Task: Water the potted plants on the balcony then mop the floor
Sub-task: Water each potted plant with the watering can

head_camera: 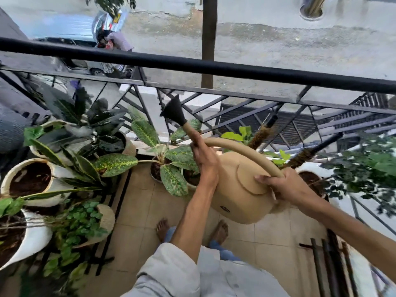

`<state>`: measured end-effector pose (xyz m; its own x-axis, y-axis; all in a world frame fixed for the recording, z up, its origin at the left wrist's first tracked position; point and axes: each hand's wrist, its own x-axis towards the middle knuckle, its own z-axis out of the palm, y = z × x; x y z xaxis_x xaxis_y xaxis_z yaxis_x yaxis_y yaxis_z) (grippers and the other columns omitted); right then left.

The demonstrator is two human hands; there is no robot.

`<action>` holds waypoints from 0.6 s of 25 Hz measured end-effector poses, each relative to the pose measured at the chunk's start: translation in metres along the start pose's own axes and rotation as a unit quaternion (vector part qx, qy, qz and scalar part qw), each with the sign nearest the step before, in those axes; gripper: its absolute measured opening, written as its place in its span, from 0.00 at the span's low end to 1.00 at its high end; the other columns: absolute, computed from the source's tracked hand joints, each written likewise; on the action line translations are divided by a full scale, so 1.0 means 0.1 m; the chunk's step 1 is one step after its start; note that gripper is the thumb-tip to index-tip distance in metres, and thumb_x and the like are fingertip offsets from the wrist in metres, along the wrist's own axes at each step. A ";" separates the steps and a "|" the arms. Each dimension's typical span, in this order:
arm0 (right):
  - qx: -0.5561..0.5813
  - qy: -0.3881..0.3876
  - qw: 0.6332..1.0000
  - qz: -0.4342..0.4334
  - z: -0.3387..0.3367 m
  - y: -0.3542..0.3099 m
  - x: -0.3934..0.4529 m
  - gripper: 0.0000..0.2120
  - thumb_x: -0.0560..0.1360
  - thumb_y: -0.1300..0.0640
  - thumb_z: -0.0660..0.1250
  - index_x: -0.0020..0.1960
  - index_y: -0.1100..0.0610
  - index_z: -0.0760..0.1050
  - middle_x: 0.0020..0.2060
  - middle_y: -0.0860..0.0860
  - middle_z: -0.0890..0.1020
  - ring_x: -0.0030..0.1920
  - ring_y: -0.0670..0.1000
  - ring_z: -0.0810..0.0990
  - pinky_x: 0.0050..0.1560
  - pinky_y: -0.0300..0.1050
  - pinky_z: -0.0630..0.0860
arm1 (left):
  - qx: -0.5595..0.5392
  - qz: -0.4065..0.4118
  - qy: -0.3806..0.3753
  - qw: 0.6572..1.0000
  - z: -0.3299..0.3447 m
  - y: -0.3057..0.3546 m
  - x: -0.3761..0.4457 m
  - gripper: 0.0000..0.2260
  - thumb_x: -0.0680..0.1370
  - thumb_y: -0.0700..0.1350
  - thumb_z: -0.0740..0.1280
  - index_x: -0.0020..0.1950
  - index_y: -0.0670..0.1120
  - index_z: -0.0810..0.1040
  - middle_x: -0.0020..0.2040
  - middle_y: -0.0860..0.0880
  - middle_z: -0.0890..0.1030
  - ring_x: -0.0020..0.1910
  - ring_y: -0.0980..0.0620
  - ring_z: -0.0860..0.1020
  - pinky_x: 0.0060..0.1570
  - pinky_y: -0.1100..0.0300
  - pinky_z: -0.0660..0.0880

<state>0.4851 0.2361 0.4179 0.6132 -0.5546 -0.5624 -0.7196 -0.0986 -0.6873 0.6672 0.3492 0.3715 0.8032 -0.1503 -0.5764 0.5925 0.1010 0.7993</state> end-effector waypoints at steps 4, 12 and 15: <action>-0.025 -0.019 0.999 0.016 -0.38 0.29 0.03 0.28 0.62 0.34 0.78 0.33 0.56 0.71 0.25 0.53 0.69 0.26 0.50 0.67 0.31 0.45 0.61 | 0.032 -0.056 -0.009 0.998 0.27 -0.41 -0.12 0.38 0.78 0.75 0.51 0.75 0.49 0.70 0.65 0.48 0.79 0.58 0.47 0.77 0.58 0.55 0.70; -0.077 -0.002 0.993 0.090 -0.48 1.04 0.22 0.27 0.70 0.42 0.78 0.25 0.54 0.67 0.19 0.48 0.70 0.23 0.49 0.68 0.33 0.46 0.63 | 0.092 -0.152 -0.056 0.982 0.42 -1.50 0.20 0.50 0.68 0.84 0.45 0.78 0.54 0.67 0.69 0.50 0.78 0.70 0.46 0.75 0.75 0.50 0.65; -0.086 -0.053 0.989 0.107 -0.37 1.21 0.40 0.30 0.73 0.46 0.77 0.19 0.54 0.68 0.17 0.48 0.70 0.19 0.47 0.68 0.32 0.46 0.63 | 0.104 -0.217 -0.034 0.970 0.21 -2.54 0.80 0.61 0.56 0.90 0.47 0.75 0.51 0.73 0.70 0.41 0.79 0.68 0.40 0.79 0.72 0.42 0.72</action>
<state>0.4109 0.1710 0.3292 0.4653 -0.4886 -0.7380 -0.8756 -0.1324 -0.4644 0.5801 0.2906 0.1261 0.4704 -0.1994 -0.8596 0.8433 -0.1852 0.5045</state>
